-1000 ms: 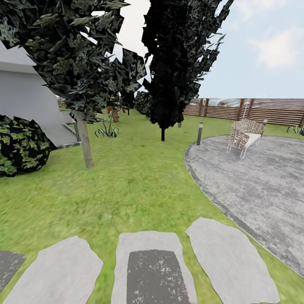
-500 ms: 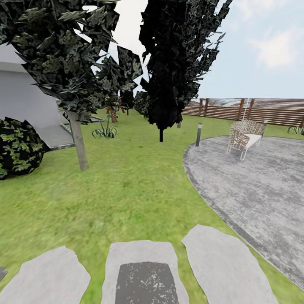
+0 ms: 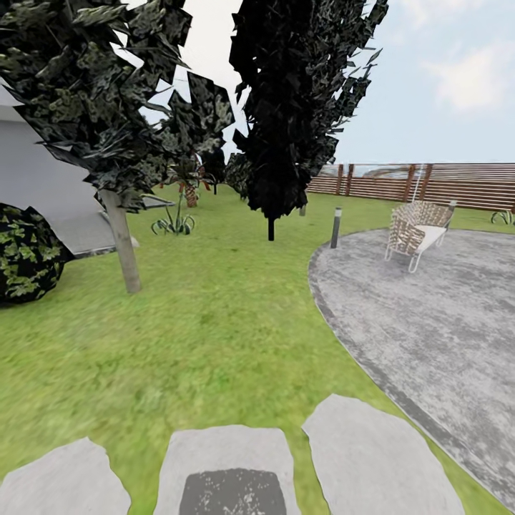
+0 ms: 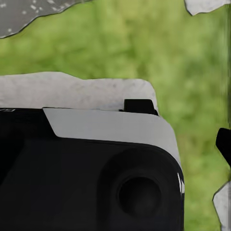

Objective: Take the three Easter eggs out of the wicker basket on the lawn in the garden, then place them on the lawn next to a single tree (choose any tree) so that all three eggs are next to the same tree and none are left in the basket.

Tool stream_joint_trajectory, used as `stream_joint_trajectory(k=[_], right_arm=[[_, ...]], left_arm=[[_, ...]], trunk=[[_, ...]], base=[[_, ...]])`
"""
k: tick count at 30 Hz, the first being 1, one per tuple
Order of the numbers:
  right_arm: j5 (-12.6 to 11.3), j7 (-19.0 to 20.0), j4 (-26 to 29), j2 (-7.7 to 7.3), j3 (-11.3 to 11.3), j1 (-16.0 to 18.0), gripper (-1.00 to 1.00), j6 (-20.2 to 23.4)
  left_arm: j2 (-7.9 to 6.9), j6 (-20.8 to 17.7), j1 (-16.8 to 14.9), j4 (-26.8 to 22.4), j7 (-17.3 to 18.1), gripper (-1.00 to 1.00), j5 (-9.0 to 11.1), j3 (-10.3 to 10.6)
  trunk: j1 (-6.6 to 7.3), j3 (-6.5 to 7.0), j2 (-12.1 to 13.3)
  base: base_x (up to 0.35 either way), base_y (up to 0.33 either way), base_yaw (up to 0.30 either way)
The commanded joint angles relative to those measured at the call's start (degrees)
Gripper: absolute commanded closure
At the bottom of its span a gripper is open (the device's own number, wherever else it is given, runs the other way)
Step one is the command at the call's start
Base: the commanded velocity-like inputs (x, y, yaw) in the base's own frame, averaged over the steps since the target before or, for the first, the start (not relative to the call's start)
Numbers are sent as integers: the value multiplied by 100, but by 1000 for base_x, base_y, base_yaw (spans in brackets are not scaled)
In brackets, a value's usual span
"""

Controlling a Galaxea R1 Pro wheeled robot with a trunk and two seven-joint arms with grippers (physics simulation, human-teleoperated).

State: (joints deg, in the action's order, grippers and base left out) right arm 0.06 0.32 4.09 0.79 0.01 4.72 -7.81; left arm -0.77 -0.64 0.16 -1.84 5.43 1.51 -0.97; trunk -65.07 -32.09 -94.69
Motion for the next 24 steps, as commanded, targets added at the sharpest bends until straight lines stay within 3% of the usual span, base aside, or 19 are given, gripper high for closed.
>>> stream_joint_trajectory(k=[1, 24], right_arm=[[1, 3, -5, 0, -1, 5, -100, -19], [-7, 3, -5, 0, -3, 3, -100, -19]], left_arm=[[-2, -7, 2, -9, 22, -100, 16, -9], [-2, -7, 2, -9, 11, -100, 16, -9]], trunk=[[-3, -5, -2], [-3, -5, -2]], base=[[310, -105, 0], [311, -100, 10]])
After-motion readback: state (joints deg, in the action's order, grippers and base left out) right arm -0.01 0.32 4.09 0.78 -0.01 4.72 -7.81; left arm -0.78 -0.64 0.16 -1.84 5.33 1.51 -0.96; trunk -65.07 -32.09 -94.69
